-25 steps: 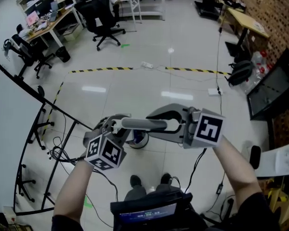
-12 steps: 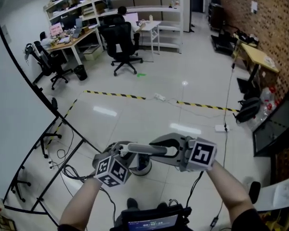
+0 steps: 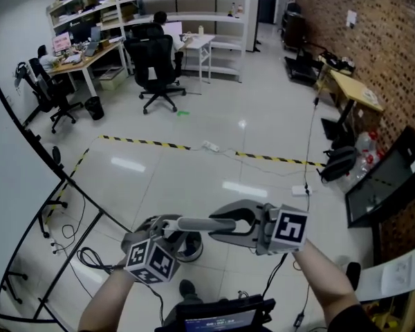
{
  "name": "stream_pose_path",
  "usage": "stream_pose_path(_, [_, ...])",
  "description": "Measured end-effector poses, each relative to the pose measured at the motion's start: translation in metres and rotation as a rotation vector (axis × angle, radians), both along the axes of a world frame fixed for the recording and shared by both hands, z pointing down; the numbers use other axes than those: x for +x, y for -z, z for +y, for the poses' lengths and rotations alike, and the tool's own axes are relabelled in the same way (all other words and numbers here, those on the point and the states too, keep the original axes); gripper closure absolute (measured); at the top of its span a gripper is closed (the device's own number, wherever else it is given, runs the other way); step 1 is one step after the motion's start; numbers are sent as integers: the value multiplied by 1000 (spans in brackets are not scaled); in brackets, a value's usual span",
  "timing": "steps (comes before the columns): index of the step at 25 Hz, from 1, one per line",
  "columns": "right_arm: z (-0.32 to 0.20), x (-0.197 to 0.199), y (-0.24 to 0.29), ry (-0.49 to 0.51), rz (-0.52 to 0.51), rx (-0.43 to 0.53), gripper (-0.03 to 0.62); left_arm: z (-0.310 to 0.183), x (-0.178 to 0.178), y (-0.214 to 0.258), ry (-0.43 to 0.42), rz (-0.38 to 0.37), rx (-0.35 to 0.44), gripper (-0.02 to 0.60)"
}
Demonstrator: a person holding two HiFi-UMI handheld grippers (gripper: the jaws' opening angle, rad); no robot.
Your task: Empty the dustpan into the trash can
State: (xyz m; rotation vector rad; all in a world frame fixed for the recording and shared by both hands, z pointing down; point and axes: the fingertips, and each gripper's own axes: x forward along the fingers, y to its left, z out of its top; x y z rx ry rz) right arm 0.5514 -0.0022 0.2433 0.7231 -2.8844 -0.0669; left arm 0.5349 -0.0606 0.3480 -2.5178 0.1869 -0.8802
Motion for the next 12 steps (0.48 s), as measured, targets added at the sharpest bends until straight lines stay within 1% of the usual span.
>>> stream_pose_path(2, [-9,-8,5,5,13,-8,448,-6,-7,3,-26,12,-21,535])
stream_pose_path(7, [-36,-28,14,58,45,-52,448,-22,-25,10,-137,22,-84,537])
stream_pose_path(9, [-46,-39,16,73,67,-60,448,-30,-35,12,-148,41,-98,537])
stream_pose_path(12, [-63,-57,18,88,110,-40,447,-45,-51,13,-139,74,-117,538])
